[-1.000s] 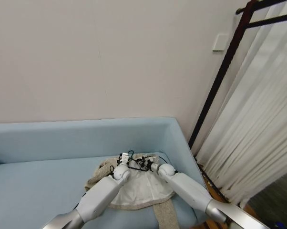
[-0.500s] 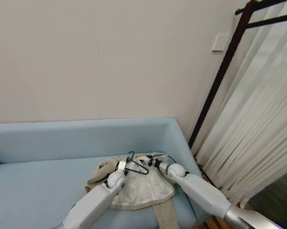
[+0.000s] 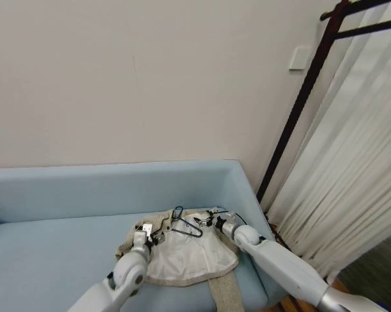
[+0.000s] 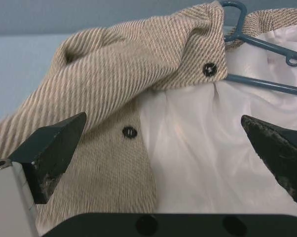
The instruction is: Pick up the clothes from the sofa and hang them on the clothes hanger.
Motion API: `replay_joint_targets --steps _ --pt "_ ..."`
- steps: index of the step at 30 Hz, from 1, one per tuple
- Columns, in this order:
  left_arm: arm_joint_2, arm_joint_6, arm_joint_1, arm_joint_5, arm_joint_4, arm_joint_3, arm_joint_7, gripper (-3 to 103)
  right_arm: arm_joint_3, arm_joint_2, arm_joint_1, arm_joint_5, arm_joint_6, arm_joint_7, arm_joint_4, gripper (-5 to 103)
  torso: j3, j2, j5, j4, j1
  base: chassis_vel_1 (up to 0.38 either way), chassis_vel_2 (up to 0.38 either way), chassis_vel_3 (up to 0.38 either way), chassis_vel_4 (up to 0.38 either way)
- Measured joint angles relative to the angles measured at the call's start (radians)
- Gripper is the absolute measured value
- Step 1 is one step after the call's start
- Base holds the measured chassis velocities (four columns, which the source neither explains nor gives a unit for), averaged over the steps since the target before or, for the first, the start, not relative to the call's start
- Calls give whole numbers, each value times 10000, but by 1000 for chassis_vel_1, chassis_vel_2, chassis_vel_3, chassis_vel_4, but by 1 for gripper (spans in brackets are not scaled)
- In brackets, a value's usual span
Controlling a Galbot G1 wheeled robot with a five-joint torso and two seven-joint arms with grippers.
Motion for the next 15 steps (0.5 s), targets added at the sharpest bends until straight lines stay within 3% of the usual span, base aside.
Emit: replay_joint_targets --steps 3,7,15 --pt "-419 -564 1006 -505 -734 -498 -608 100 153 -23 -98 47 -70 -1 -30 100 0 0 0 -4 0 0 0 0 0" --pt "-1042 -1163 1698 -620 -1117 -806 -922 100 191 -199 -198 62 -136 4 -37 100 1 0 0 -5 0 0 0 0 0" --pt "-2214 -1513 2405 -490 -1179 -1752 -1351 100 192 -571 -192 158 -241 11 7 100 2 0 2 -5 1 0 0 0 0"
